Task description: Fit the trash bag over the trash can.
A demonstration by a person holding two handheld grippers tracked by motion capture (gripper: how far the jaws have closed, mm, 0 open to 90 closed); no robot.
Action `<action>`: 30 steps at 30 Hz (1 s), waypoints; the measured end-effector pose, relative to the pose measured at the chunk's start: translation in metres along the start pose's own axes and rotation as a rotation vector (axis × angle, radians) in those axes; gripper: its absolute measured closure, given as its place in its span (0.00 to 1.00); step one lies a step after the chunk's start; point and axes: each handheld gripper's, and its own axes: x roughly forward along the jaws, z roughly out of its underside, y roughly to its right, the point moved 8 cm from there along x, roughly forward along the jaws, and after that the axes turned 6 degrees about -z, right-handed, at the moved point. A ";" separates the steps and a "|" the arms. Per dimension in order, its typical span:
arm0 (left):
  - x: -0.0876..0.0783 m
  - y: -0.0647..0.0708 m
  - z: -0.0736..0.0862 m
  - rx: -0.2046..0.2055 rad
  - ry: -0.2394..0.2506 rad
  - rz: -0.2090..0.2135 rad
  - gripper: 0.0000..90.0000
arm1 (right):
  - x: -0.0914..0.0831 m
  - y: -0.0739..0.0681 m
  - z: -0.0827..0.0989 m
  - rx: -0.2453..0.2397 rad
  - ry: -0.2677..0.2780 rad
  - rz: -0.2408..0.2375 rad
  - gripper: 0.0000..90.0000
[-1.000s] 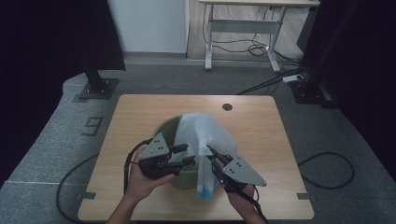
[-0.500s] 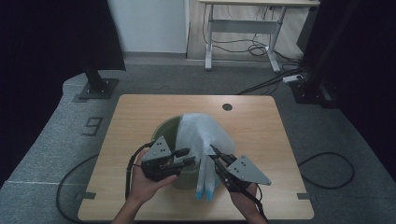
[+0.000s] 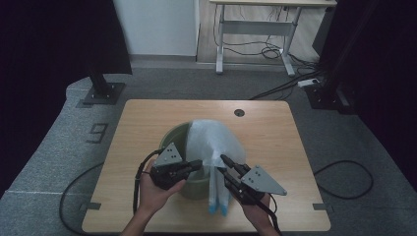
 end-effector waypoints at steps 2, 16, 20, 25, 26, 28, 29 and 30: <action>-0.001 -0.005 0.002 -0.017 -0.005 -0.012 1.00 | -0.006 -0.003 0.009 0.019 0.006 -0.020 0.66; -0.016 -0.031 0.005 -0.121 0.020 -0.079 1.00 | -0.056 -0.019 0.058 0.099 -0.027 -0.074 0.37; -0.017 -0.034 0.006 -0.131 0.020 -0.076 1.00 | -0.050 -0.026 0.071 0.129 -0.053 -0.048 0.30; -0.017 -0.034 0.006 -0.136 0.016 -0.070 1.00 | -0.035 -0.044 0.084 0.083 -0.088 0.002 0.27; -0.018 -0.034 0.006 -0.137 0.017 -0.072 1.00 | -0.032 -0.045 0.087 0.071 -0.095 0.017 0.27; -0.020 -0.036 0.007 -0.141 0.020 -0.073 1.00 | -0.028 -0.044 0.092 0.067 -0.103 0.038 0.29; -0.021 -0.037 0.007 -0.142 0.023 -0.073 1.00 | -0.028 -0.042 0.094 0.069 -0.104 0.051 0.31; -0.022 -0.038 0.007 -0.144 0.024 -0.074 1.00 | -0.028 -0.039 0.096 0.076 -0.106 0.065 0.32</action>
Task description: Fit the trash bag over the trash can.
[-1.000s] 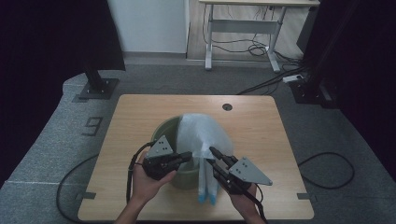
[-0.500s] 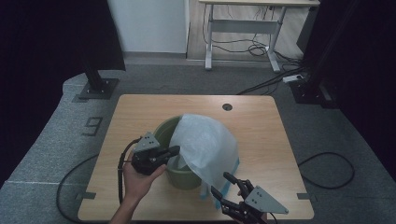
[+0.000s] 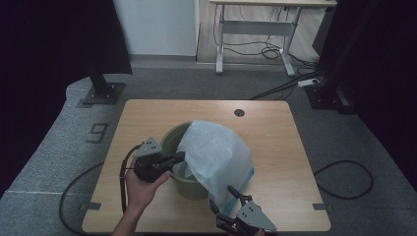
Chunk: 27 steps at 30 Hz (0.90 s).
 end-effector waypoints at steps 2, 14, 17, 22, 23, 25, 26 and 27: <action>-0.002 -0.002 0.000 -0.002 0.008 -0.005 1.00 | -0.001 0.007 0.004 0.016 -0.006 0.028 0.35; -0.008 -0.007 0.003 -0.005 0.008 0.005 1.00 | -0.007 0.040 -0.003 0.016 0.022 0.136 0.80; -0.011 -0.007 0.005 -0.001 0.008 0.006 1.00 | -0.014 0.049 -0.017 0.010 0.065 0.186 0.89; -0.015 -0.011 0.014 -0.001 -0.008 0.001 1.00 | -0.020 0.062 -0.044 -0.034 0.139 0.247 0.98; -0.015 -0.012 0.016 -0.002 -0.011 -0.001 1.00 | -0.019 0.062 -0.048 -0.042 0.144 0.242 0.98; -0.017 -0.013 0.018 -0.003 -0.019 0.008 1.00 | -0.016 0.059 -0.061 -0.072 0.161 0.223 0.98; -0.019 -0.013 0.019 -0.001 -0.022 0.013 1.00 | -0.015 0.057 -0.067 -0.085 0.171 0.209 0.99; -0.021 -0.013 0.019 0.003 -0.020 0.011 0.98 | -0.014 0.056 -0.073 -0.097 0.185 0.198 0.99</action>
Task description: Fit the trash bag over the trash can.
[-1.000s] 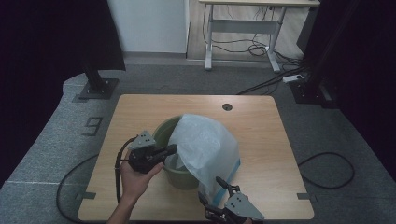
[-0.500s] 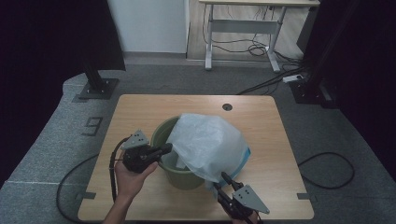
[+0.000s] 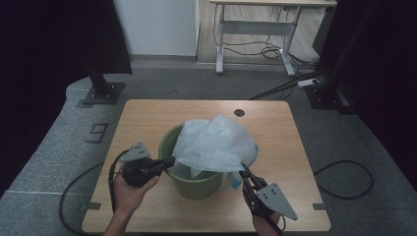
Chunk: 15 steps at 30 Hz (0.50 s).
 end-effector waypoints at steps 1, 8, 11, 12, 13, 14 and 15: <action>-0.002 0.001 -0.001 0.008 0.003 -0.004 0.89 | 0.002 -0.001 -0.006 -0.008 0.012 -0.008 0.99; -0.023 0.018 -0.024 0.038 0.081 -0.005 0.62 | 0.010 -0.008 -0.017 -0.059 0.018 -0.053 0.99; -0.024 0.026 -0.037 0.045 0.093 0.016 0.59 | 0.012 -0.015 -0.010 -0.078 -0.011 -0.084 0.99; -0.022 0.028 -0.041 0.048 0.094 0.017 0.58 | 0.012 -0.017 -0.007 -0.085 -0.019 -0.094 0.99; -0.020 0.030 -0.046 0.055 0.095 0.018 0.56 | 0.012 -0.019 -0.005 -0.087 -0.025 -0.102 0.99; -0.018 0.033 -0.050 0.061 0.093 0.020 0.55 | 0.012 -0.020 -0.003 -0.092 -0.031 -0.108 0.99; -0.015 0.036 -0.054 0.068 0.090 0.023 0.54 | 0.012 -0.022 0.000 -0.094 -0.039 -0.115 0.99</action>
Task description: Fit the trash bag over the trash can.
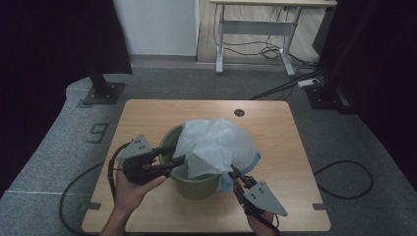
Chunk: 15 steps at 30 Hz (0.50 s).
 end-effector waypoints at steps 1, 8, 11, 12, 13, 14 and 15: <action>0.004 0.003 -0.004 0.010 -0.006 0.006 0.54 | 0.000 -0.002 0.002 -0.002 -0.006 -0.006 0.99; 0.029 0.013 -0.020 0.043 -0.048 0.023 0.53 | 0.002 -0.008 0.009 -0.011 -0.026 -0.028 0.99; 0.035 0.014 -0.023 0.045 -0.062 0.025 0.54 | 0.002 -0.011 0.013 -0.013 -0.036 -0.038 0.99; 0.037 0.015 -0.023 0.048 -0.070 0.029 0.55 | 0.002 -0.011 0.014 -0.013 -0.039 -0.041 0.99; 0.039 0.016 -0.023 0.054 -0.078 0.034 0.57 | 0.001 -0.012 0.015 -0.012 -0.041 -0.043 0.99; 0.041 0.017 -0.022 0.058 -0.090 0.041 0.59 | 0.001 -0.012 0.016 -0.015 -0.043 -0.045 0.99; 0.044 0.018 -0.020 0.063 -0.102 0.051 0.60 | 0.001 -0.013 0.017 -0.016 -0.045 -0.046 0.99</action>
